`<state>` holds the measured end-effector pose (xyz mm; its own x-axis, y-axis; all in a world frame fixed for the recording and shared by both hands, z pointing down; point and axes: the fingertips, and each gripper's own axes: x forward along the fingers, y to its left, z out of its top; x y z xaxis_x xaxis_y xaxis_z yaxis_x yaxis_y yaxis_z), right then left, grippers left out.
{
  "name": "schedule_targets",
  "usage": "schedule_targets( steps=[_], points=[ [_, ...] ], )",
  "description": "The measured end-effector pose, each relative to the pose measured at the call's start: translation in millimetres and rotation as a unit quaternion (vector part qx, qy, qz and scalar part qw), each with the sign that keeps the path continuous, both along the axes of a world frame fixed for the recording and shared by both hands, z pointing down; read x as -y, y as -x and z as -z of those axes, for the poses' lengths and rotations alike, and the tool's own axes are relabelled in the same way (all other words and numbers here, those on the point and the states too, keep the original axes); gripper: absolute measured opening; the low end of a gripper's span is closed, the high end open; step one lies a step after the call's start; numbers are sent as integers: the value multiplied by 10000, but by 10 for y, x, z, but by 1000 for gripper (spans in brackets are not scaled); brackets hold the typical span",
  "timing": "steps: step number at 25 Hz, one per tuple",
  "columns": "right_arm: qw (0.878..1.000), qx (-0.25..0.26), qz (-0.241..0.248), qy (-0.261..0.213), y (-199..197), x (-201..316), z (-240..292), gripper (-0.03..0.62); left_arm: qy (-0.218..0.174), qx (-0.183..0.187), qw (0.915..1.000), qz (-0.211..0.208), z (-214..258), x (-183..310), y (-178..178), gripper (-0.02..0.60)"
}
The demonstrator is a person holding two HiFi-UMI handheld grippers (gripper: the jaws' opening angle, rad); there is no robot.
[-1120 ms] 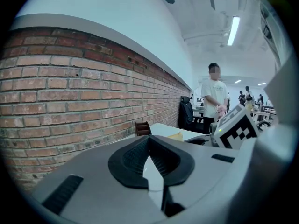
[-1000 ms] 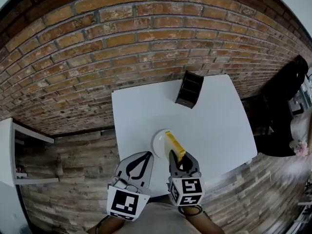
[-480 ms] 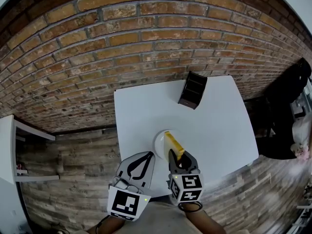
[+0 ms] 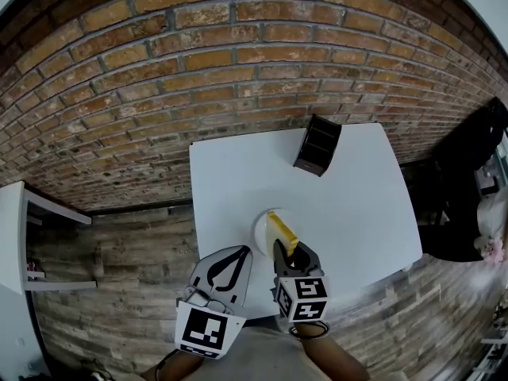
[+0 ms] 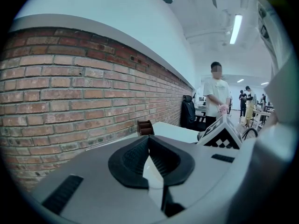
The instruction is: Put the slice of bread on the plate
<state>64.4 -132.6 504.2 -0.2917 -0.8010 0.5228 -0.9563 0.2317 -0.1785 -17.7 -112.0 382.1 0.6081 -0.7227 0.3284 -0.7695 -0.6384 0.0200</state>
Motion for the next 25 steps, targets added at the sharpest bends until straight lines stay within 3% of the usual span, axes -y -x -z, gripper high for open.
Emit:
schedule_targets(
  steps=[20,25],
  points=[
    [9989,290,49,372,95,123,-268,97,3,44,10000,63,-8,-35,82,9],
    [9966,609,-20,554,98,158,-370,97,47,32,10000,75,-37,-9,97,9]
  ],
)
